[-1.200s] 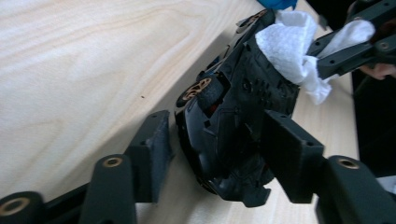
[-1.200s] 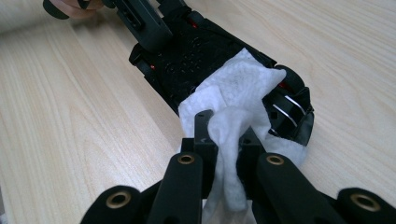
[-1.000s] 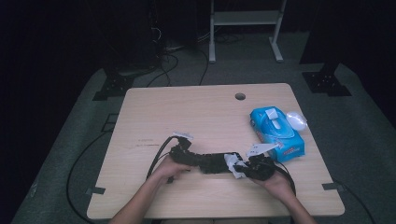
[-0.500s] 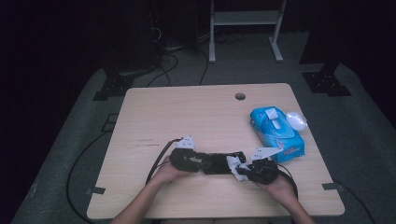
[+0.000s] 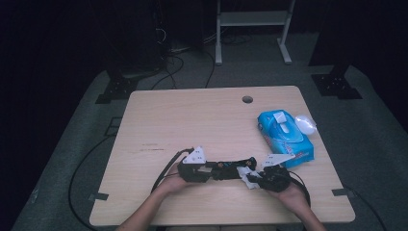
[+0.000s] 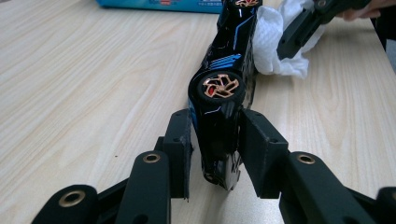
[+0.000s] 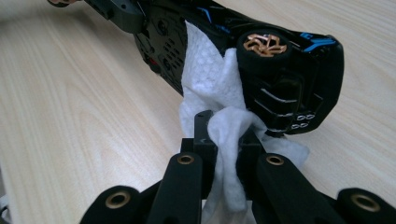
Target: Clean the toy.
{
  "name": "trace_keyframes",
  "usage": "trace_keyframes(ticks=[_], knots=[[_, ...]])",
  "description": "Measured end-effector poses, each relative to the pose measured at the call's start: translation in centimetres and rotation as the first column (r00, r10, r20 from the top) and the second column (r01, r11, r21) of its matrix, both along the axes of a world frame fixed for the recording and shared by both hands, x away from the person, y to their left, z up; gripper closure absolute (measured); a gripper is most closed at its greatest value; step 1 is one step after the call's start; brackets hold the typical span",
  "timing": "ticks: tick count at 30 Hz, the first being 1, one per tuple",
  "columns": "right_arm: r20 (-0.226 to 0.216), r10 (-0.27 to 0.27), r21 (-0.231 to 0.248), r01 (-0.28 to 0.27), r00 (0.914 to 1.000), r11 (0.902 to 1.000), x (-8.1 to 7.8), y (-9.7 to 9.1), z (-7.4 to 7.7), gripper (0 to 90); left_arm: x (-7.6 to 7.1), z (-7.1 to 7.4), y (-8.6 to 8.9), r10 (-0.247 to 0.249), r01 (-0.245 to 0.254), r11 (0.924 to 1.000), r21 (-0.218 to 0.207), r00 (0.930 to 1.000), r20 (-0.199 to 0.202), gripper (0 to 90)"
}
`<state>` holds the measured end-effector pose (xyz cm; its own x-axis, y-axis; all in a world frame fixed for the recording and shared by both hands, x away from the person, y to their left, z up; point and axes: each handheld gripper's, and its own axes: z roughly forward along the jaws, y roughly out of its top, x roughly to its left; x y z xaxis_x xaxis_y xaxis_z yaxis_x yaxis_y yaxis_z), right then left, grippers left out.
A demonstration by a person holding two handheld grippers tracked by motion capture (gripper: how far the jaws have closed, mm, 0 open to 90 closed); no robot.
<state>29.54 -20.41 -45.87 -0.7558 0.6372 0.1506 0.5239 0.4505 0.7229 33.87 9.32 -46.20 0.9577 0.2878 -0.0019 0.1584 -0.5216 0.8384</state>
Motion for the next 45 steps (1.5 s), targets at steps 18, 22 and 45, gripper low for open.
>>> trace_keyframes(ticks=[18,22,45], knots=[[0.106,0.008,0.073,-0.016,0.9944,0.9972,-1.6,2.1,4.6,83.3,-0.6,-0.1,-1.3,-0.057,0.055,0.9974,0.046,0.9978,0.033,55.3],[0.11,0.006,0.042,-0.01,0.9939,0.9991,-1.0,3.1,4.6,83.3,-0.6,-0.2,-1.7,-0.059,0.057,0.9975,0.042,0.9976,0.037,60.6],[0.164,-0.007,-0.06,0.017,0.9864,0.998,2.1,8.4,4.3,83.9,0.2,-0.4,-0.1,-0.003,0.001,0.9999,0.016,0.9973,0.073,66.1]])
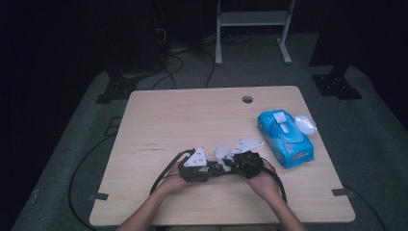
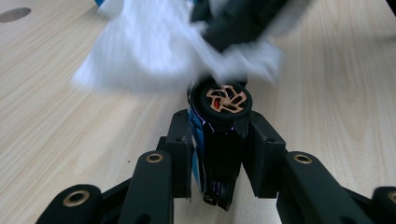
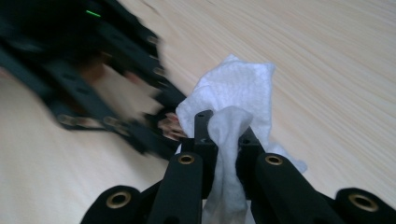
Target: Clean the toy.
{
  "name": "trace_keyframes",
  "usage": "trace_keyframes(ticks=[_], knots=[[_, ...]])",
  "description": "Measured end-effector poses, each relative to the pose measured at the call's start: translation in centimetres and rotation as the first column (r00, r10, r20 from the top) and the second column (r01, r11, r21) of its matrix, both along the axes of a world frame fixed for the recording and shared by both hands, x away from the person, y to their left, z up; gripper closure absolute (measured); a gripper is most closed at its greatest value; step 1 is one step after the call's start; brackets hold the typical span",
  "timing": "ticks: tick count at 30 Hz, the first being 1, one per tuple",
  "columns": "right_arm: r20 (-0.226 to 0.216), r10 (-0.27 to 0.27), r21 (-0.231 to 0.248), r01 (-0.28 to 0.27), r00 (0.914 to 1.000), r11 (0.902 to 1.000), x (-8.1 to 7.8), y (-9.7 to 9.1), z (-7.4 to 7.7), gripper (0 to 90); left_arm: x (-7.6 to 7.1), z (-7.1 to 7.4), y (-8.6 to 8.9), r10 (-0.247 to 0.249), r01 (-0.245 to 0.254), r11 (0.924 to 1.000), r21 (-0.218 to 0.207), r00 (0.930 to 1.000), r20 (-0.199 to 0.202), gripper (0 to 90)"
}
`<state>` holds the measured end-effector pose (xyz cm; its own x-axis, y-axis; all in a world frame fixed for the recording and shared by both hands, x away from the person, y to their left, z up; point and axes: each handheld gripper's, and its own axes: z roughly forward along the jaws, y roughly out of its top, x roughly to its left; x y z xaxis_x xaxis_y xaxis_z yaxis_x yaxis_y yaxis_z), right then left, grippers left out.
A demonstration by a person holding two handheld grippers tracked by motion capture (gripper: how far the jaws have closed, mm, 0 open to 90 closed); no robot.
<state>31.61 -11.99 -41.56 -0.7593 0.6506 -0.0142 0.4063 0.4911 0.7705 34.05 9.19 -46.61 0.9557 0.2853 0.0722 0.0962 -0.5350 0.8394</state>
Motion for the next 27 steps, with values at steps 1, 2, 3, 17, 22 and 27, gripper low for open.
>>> trace_keyframes(ticks=[1,2,3,17,22,27], knots=[[-0.004,0.034,0.027,-0.033,0.9994,0.9991,-0.1,0.4,-0.1,83.9,0.0,0.0,0.0,0.0,0.0,1.0,0.001,1.0,0.001,66.1],[-0.002,0.072,0.043,-0.072,0.9974,0.9965,-0.3,0.9,-0.2,83.8,0.0,0.0,0.0,0.0,0.0,1.0,0.001,1.0,0.0,66.1],[0.009,0.076,0.017,-0.076,0.9971,0.997,-0.5,1.5,-0.3,83.8,0.0,0.0,0.0,0.003,-0.003,1.0,0.001,1.0,0.001,66.2],[0.03,0.007,-0.002,-0.007,0.9995,1.0,-0.6,0.2,-0.3,83.9,0.0,-0.1,0.5,0.003,-0.003,1.0,-0.007,1.0,-0.004,66.8],[0.027,0.05,0.005,-0.05,0.9984,0.9988,-0.4,1.1,-0.2,83.8,0.1,-0.1,0.6,0.002,-0.002,1.0,-0.006,1.0,-0.002,66.9],[0.026,-0.006,0.017,0.006,0.9996,0.9998,-0.1,-0.8,-0.5,83.8,0.1,-0.1,0.7,0.007,-0.007,1.0,-0.005,1.0,-0.003,66.9]])
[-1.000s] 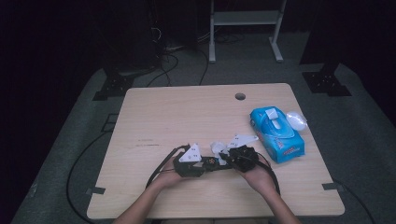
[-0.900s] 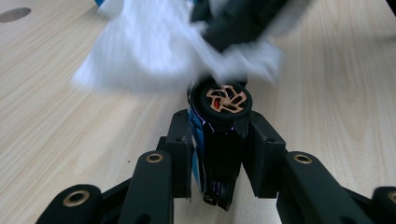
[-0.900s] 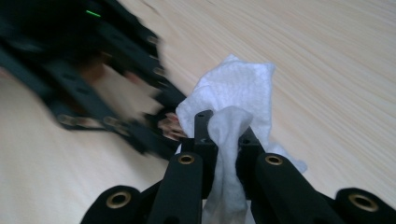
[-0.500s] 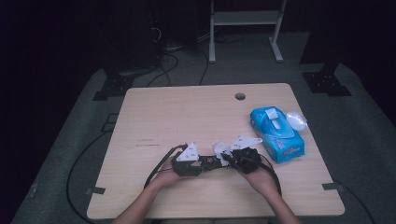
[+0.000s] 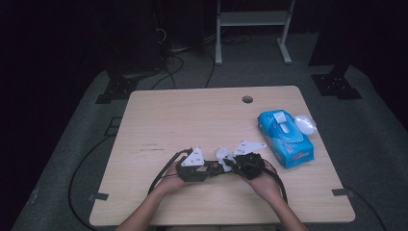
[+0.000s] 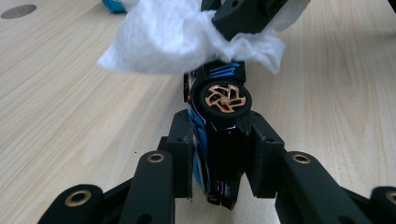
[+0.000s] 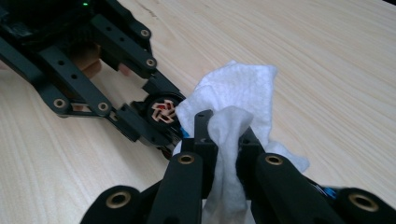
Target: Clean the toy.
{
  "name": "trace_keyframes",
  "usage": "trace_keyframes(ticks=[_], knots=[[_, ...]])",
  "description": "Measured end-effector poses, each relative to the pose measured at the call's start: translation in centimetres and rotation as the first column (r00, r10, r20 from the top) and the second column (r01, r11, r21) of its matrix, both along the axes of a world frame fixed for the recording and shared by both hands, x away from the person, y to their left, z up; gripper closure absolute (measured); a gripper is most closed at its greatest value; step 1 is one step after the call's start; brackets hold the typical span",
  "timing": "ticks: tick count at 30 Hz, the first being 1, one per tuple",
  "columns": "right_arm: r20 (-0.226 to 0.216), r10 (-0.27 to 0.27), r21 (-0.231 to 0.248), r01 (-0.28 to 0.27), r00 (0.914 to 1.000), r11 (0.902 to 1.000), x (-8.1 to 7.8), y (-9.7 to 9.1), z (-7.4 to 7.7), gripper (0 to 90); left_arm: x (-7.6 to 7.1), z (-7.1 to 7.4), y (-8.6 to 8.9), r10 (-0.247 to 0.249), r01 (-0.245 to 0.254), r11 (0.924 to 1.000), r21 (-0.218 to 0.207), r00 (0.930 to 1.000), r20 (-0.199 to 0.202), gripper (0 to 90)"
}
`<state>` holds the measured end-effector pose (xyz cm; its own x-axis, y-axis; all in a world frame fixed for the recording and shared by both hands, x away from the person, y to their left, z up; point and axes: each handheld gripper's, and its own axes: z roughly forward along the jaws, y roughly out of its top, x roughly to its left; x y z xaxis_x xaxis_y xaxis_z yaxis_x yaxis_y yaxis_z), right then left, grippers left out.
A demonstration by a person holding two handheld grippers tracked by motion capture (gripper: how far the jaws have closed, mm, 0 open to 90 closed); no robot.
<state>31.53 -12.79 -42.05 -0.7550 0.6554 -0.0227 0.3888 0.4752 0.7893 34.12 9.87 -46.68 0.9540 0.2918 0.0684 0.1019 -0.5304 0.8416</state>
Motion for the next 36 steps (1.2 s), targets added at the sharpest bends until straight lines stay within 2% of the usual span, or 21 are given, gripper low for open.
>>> trace_keyframes(ticks=[2,5,9,11,12,15,18,20,24,27,29,31,34,36], knots=[[0.002,-0.009,0.001,0.009,1.0,1.0,-0.1,0.0,0.0,83.8,0.1,0.0,-0.1,0.0,0.0,1.0,0.003,1.0,0.0,66.8],[0.005,0.033,0.021,-0.033,0.9994,0.9992,-0.5,0.9,-0.1,83.8,0.0,0.0,-0.1,0.0,0.0,1.0,0.003,1.0,0.001,67.0],[0.034,0.06,-0.01,-0.06,0.9976,0.9981,-0.9,1.6,0.0,83.8,-0.1,0.0,-0.1,0.001,-0.001,1.0,0.001,1.0,0.0,67.1],[0.042,0.044,-0.023,-0.043,0.9982,0.9988,-0.8,1.2,0.0,83.8,0.0,0.0,0.0,0.007,-0.007,1.0,-0.002,1.0,-0.005,67.0],[0.042,0.017,-0.025,-0.016,0.999,0.9996,-0.7,0.8,0.0,83.8,0.0,-0.1,0.0,0.006,-0.006,1.0,-0.004,1.0,-0.006,67.0],[0.025,-0.01,0.012,0.01,0.9996,0.9999,-0.7,0.3,-0.2,83.8,0.0,0.0,-0.1,0.006,-0.006,1.0,-0.003,1.0,-0.005,67.0],[0.027,0.013,0.027,-0.014,0.9996,0.9995,-1.0,1.0,-0.3,83.8,-0.1,0.0,-0.1,0.006,-0.006,1.0,-0.001,1.0,0.001,67.0],[0.038,0.032,0.012,-0.033,0.9988,0.9994,-1.2,1.6,-0.2,83.7,-0.2,0.0,-0.1,0.009,-0.009,1.0,0.004,0.9999,0.01,67.0],[0.037,0.022,0.02,-0.023,0.9991,0.9995,-0.9,1.3,-0.2,83.8,0.0,0.0,-0.1,0.015,-0.015,0.9998,-0.012,0.9999,0.002,67.3],[0.029,0.022,0.036,-0.023,0.9993,0.9991,-0.9,1.5,-0.2,83.8,0.1,0.0,-0.2,0.015,-0.015,0.9999,-0.006,0.9999,0.006,67.2],[0.04,0.035,0.021,-0.036,0.9986,0.9991,-1.0,2.0,-0.2,83.8,0.1,0.0,-0.2,0.013,-0.013,0.9999,0.005,0.9998,0.012,67.3],[0.048,0.037,0.001,-0.037,0.9982,0.9993,-1.0,2.1,-0.1,83.7,0.1,0.1,0.0,0.021,-0.021,0.9998,-0.003,0.9997,0.009,67.2],[0.059,-0.011,-0.017,0.012,0.9982,0.9998,-0.5,1.1,-0.1,83.8,0.1,0.1,0.2,0.023,-0.023,0.9997,0.0,0.9997,0.012,67.1],[0.029,-0.049,0.017,0.048,0.9984,0.9987,-0.1,0.1,-0.3,83.8,0.1,0.0,0.3,0.026,-0.026,0.9997,-0.002,0.9996,0.006,67.2]])
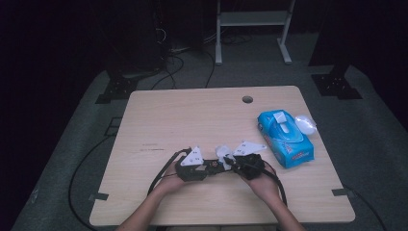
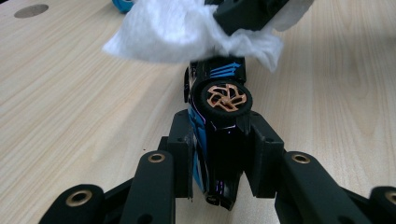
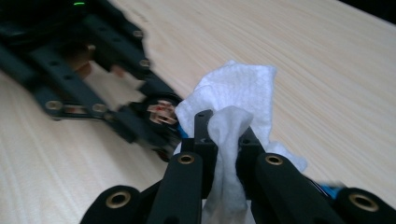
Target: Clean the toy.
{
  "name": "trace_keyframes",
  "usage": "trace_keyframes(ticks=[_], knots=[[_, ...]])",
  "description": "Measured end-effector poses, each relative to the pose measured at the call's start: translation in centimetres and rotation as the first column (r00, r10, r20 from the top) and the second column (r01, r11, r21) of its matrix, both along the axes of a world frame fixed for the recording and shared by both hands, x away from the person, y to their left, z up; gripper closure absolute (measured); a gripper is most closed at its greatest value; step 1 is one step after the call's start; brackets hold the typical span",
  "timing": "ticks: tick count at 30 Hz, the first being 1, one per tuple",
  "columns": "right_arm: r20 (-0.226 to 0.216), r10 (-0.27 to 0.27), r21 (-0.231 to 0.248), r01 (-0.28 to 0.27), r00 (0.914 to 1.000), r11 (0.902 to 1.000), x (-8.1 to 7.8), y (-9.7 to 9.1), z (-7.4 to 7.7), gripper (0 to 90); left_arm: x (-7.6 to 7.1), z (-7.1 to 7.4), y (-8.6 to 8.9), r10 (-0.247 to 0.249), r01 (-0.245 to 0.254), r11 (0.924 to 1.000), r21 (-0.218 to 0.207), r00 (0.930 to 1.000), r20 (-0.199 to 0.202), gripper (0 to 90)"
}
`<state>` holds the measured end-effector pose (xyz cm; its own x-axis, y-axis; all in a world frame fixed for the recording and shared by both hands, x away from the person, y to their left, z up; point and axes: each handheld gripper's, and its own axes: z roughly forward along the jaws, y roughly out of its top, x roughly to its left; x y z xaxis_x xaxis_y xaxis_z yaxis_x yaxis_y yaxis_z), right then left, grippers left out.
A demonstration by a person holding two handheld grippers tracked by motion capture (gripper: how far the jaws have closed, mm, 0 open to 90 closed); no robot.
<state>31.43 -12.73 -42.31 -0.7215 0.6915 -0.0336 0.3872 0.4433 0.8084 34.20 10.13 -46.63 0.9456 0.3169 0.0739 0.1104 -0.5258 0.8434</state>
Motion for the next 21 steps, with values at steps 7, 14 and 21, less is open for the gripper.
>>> trace_keyframes(ticks=[7,14,21], knots=[[-0.005,0.069,0.044,-0.069,0.9976,0.9967,-0.5,1.8,-0.3,83.8,0.0,0.0,-0.1,-0.004,0.004,0.9999,0.01,1.0,0.005,67.5],[0.016,0.035,-0.007,-0.035,0.9992,0.9993,-0.3,1.2,-0.1,83.8,0.1,-0.1,-0.1,0.004,-0.004,1.0,0.001,1.0,-0.004,67.5],[0.007,0.083,0.025,-0.083,0.9965,0.9962,-1.0,2.2,-0.2,83.7,0.0,0.0,-0.1,-0.004,0.004,0.9999,0.013,1.0,0.006,67.7]])
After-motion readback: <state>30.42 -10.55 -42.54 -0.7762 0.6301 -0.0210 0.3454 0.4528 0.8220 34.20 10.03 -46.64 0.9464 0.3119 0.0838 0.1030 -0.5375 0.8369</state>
